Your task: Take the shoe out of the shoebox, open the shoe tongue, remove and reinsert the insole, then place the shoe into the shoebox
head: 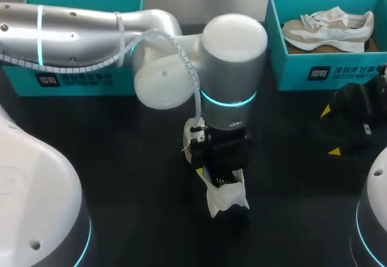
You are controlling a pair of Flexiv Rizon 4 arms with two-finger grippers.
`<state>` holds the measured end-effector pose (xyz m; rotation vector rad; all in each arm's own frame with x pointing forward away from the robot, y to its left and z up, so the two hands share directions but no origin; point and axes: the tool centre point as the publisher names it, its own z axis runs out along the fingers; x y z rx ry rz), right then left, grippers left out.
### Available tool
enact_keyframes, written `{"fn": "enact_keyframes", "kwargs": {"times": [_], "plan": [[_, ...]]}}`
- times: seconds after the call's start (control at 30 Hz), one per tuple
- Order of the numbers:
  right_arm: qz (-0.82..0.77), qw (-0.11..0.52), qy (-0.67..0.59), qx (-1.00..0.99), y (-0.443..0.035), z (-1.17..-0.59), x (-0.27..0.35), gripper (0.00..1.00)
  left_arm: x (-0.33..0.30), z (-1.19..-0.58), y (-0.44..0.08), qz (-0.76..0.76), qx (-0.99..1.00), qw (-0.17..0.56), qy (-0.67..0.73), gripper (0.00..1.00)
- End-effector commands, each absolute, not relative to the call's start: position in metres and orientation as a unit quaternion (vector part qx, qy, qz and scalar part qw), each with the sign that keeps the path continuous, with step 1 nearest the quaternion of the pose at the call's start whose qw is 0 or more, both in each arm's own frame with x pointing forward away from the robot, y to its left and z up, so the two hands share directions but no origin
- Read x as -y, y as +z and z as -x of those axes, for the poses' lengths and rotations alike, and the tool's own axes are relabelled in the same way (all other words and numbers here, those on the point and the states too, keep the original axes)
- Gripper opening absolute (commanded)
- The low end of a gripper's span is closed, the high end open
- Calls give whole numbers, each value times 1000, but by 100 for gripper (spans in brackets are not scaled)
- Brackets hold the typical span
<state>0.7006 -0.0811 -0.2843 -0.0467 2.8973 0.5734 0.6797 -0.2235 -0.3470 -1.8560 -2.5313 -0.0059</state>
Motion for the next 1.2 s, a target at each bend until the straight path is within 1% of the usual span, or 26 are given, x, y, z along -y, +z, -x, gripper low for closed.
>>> {"fn": "enact_keyframes", "kwargs": {"times": [0.03, 0.27, 0.53, 0.93, 1.0, 1.03, 1.1, 1.13, 1.2], "plan": [[15, 94, 191, -977, -284, -700, 81, 100, 206, -693, -339, 596, 802, 2, 30, 100], [15, 94, 191, -977, -284, -700, 81, 100, 208, -712, -336, 604, 795, 16, 45, 100], [15, 94, 191, -977, -284, -700, 81, 100, 208, -729, -321, 603, 797, 9, 40, 100], [15, 94, 191, -977, -284, -700, 81, 100, 189, -766, -284, 608, 793, 11, 35, 100], [15, 94, 191, -977, -284, -700, 81, 100, 185, -771, -280, 608, 793, 12, 35, 93], [15, 94, 191, -977, -284, -700, 81, 100, 183, -775, -277, 608, 793, 11, 40, 85], [15, 94, 191, -977, -284, -700, 81, 100, 180, -779, -274, 606, 794, 8, 46, 50], [15, 94, 191, -977, -284, -700, 81, 100, 179, -781, -272, 607, 793, 9, 53, 46], [15, 94, 191, -977, -284, -700, 81, 100, 178, -784, -271, 605, 794, 8, 53, 42]]}}
